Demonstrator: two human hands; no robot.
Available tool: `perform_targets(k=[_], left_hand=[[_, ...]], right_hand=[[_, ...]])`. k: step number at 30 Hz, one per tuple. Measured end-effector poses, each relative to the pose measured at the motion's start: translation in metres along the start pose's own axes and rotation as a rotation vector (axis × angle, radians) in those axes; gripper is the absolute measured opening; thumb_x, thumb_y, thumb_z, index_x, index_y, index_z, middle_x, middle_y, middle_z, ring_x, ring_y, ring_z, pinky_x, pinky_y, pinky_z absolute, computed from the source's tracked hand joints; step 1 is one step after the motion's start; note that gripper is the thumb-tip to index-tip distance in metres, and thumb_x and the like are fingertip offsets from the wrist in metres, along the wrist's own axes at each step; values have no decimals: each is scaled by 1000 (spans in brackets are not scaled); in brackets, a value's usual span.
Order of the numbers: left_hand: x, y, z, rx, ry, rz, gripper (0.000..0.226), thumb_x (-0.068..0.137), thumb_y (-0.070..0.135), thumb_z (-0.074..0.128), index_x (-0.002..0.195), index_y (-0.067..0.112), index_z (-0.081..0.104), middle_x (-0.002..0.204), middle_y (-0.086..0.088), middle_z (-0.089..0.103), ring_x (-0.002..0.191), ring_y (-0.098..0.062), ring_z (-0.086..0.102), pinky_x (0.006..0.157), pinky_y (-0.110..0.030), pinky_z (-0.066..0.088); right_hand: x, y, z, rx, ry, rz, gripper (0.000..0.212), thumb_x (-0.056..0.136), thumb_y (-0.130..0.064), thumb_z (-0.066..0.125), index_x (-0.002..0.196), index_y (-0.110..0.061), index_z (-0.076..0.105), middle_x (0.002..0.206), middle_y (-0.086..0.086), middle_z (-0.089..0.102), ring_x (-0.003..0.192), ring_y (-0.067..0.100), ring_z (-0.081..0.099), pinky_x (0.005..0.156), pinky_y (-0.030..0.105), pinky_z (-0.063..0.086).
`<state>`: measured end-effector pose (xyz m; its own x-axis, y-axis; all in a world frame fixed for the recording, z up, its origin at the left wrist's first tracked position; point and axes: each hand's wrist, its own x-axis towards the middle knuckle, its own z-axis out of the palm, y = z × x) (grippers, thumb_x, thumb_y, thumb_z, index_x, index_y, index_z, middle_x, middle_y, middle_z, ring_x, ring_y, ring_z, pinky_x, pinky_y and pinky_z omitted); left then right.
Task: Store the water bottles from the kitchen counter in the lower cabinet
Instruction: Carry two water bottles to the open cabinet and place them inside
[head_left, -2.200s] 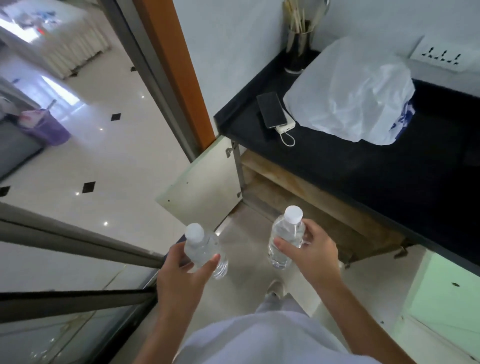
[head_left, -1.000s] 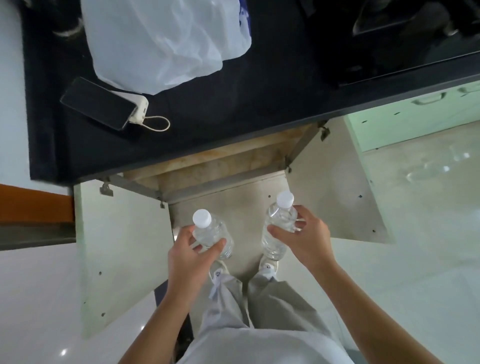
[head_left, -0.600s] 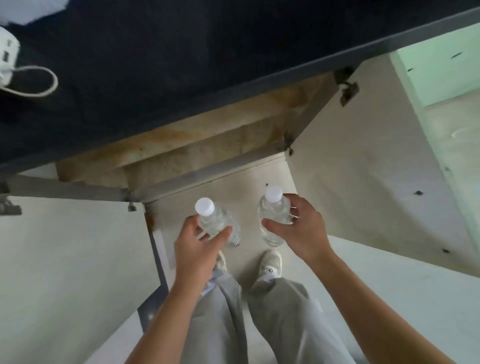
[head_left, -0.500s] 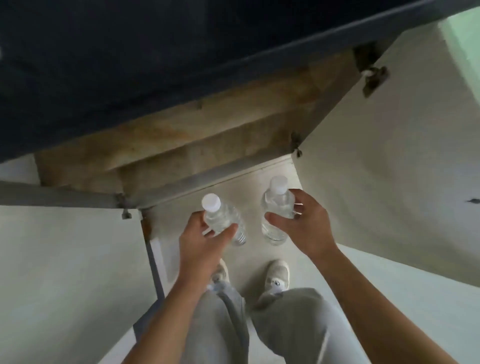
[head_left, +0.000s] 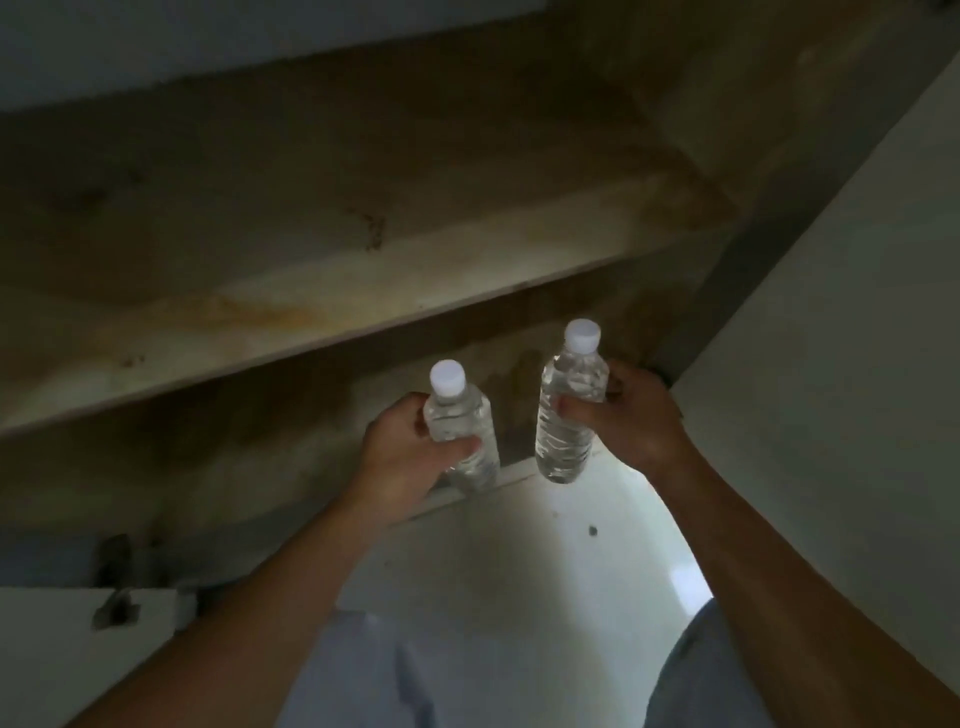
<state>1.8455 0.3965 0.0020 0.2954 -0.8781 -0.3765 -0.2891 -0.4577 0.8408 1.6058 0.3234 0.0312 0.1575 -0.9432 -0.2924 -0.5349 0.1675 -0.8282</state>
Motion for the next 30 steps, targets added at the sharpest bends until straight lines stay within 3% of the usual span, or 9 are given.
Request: perform_targets(k=[5,9,12,15,17,19,23,27,30], left_hand=[[41,-6,0,57,-75,1,33,68,19,91,97,21,74,94,5,78,89,-14,75,85,-36,61],[47,-15,7,22,-122,-83,49,51,32,93,95,16,77,95,-2,79,92,-22,76,92,-49,60],[55,-27,15,1,-143,-149,37,63,21,94,95,13,78,95,-4,80,92,-23,76,93,-46,59],[74,-39,26,-35,-191,-186,36,66,24,94,96,12,78,93,-5,80,91,-24,77,93,-44,60],[84,-40,32,-80,-227,-204,32,70,23,92,96,11,78,92,-5,80,91,-23,77,93,-41,60],[91,-41,38,-125,-228,-215,31,71,23,91,97,11,79,91,-5,80,90,-23,77,92,-40,60],[96,-47,48,-241,-136,-255,26,78,19,87,98,7,76,86,-7,79,81,-23,77,81,-34,62],[114,-55,56,-239,-64,-244,22,83,26,83,94,10,73,87,-8,78,81,-25,75,81,-36,62],[133,-63,65,-162,-27,-165,23,82,30,83,93,12,74,94,-10,77,87,-27,74,86,-40,61]], right_hand=[[30,23,4,-49,-32,-18,45,74,-39,87,113,-25,68,106,-7,71,98,12,68,87,29,55],[30,26,20,-94,-18,-43,31,82,-30,83,103,-11,71,100,7,74,94,22,69,94,35,53],[38,31,36,-84,-12,-41,29,82,-26,83,101,-8,71,97,8,74,94,25,70,93,33,53],[57,39,49,-126,0,-62,33,83,-30,82,103,-7,68,88,0,67,85,19,67,71,6,45],[69,44,55,-175,-9,-27,33,83,-36,81,97,-13,64,79,-8,61,76,10,64,56,1,38],[79,49,61,-172,6,22,32,82,-32,83,80,-18,54,68,-15,52,64,-3,52,53,-1,37],[88,62,71,-281,62,27,40,90,-21,75,55,-23,55,57,-8,57,67,8,56,68,13,48],[104,81,84,-244,3,99,38,76,-52,81,60,-24,60,74,-1,71,79,15,69,89,33,56],[114,83,94,-265,39,32,48,79,-44,82,48,-25,50,59,-2,61,68,15,63,78,30,50]])
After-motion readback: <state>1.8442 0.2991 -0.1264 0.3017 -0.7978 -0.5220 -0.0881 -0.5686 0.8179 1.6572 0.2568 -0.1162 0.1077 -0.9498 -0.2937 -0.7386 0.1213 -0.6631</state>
